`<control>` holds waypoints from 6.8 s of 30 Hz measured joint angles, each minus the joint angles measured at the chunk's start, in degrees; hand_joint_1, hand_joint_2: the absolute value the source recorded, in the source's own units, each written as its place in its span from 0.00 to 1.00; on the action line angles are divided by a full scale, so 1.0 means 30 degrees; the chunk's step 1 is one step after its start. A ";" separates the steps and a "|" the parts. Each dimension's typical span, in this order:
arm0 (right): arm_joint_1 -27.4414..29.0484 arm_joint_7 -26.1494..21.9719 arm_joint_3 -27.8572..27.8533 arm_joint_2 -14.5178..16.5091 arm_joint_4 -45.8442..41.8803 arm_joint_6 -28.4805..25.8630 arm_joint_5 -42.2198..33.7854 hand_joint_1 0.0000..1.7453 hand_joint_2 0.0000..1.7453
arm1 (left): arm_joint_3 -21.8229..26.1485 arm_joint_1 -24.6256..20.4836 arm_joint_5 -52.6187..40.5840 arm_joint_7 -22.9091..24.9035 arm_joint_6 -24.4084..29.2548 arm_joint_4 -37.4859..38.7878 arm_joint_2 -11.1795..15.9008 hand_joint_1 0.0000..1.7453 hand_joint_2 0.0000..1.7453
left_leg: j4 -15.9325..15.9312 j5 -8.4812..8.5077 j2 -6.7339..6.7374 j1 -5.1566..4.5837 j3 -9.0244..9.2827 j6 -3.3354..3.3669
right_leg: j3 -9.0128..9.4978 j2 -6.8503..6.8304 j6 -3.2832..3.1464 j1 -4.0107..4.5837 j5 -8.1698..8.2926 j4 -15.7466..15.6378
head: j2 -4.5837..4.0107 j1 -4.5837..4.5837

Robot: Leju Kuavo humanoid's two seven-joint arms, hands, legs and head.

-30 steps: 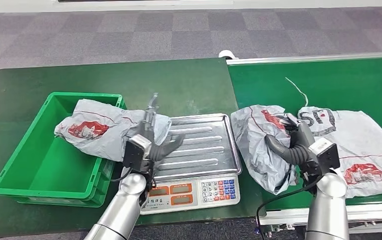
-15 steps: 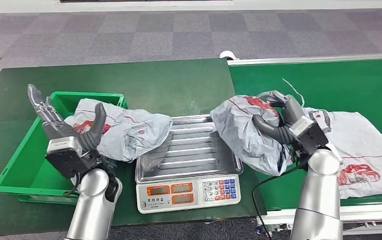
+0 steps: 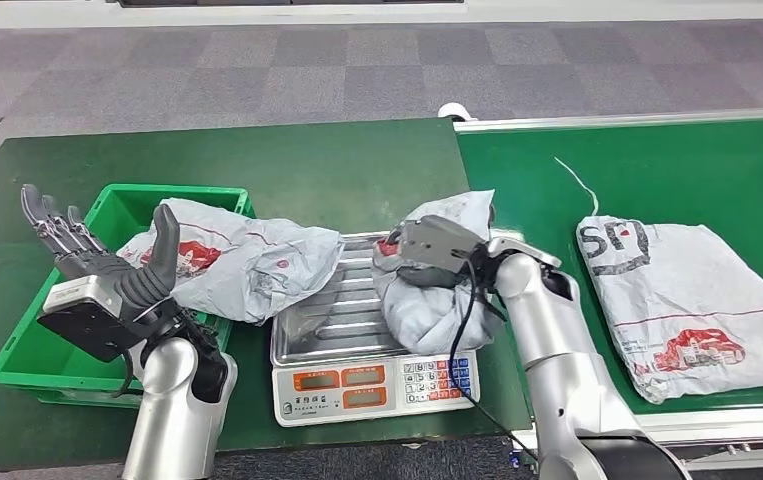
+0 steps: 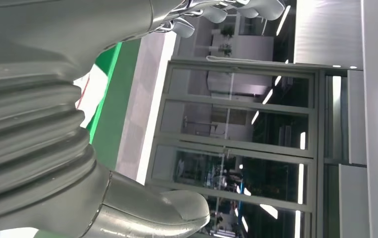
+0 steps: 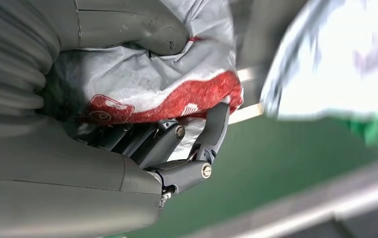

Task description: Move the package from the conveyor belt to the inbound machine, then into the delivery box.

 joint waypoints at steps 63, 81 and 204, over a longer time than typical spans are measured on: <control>0.5392 -0.3191 -0.0230 -0.0114 -0.9441 0.0000 -1.2222 0.00 1.00 | -0.0530 -0.0310 0.1029 0.0002 -0.0948 0.1416 0.0002 0.00 1.00 | 0.0003 -0.0019 0.0025 -0.0008 -0.0005 -0.0015 | -0.0019 0.0013 -0.0006 -0.0019 -0.0009 -0.0012 | 0.0000 0.0002; 0.8324 -0.3193 -0.2037 -0.1437 -1.3345 0.0000 -1.3421 0.00 1.00 | -0.0916 -0.1884 0.1039 0.0082 -1.0575 0.7239 0.0146 0.00 1.00 | 0.0005 -0.0038 0.0000 -0.0032 -0.0008 0.0017 | -0.0021 -0.0005 0.0006 -0.0054 -0.0012 -0.0025 | 0.0000 0.0002; 1.4305 -0.3191 -0.7556 -0.1492 -1.6510 0.0000 -1.5690 0.00 1.00 | 0.6861 -0.0023 -2.6917 0.6030 0.0029 0.1926 -0.0122 0.81 1.00 | 0.0005 -0.0087 0.0035 -0.0047 -0.0027 0.0077 | -0.0020 0.0014 0.0069 -0.0073 -0.0058 -0.0039 | 0.0000 0.0000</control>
